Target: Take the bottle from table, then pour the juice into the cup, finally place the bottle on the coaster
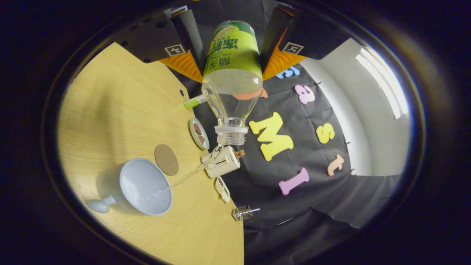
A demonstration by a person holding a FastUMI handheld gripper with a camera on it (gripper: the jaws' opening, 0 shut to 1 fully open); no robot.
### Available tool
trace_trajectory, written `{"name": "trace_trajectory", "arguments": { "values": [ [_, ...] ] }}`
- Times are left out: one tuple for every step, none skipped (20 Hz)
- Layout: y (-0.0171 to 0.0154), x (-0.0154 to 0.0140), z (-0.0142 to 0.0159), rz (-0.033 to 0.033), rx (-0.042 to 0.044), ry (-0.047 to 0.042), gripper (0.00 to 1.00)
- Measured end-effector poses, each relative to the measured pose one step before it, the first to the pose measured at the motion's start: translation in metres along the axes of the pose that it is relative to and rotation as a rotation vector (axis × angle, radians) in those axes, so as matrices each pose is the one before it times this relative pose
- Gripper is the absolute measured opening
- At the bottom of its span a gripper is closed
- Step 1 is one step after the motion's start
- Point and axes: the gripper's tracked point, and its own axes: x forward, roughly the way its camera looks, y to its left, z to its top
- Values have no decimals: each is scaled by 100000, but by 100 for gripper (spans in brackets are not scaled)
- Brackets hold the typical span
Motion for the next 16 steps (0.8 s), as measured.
{"name": "trace_trajectory", "arguments": {
  "values": [
    [200,124,-98,574,1017,370,80],
    [178,-72,-186,684,770,622,80],
    [198,-42,-34,584,828,-123,80],
    [82,10,60,96,559,-119,80],
    [48,172,56,112,280,-46,80],
    [4,1,17,297,436,-210,80],
    [214,-93,-81,485,996,-196,80],
    [258,-55,137,1011,1553,-202,80],
    [174,-88,36,740,1498,-256,80],
    [98,-30,110,544,1197,-375,80],
    [163,8,119,320,817,-286,80],
    [32,62,-8,468,1110,-135,80],
    [241,43,-47,1157,1764,99,80],
    [273,-177,-150,1600,2764,213,80],
    [480,79,55,2144,2860,-274,80],
    [232,36,73,1251,1699,-58,80]
  ]
}}
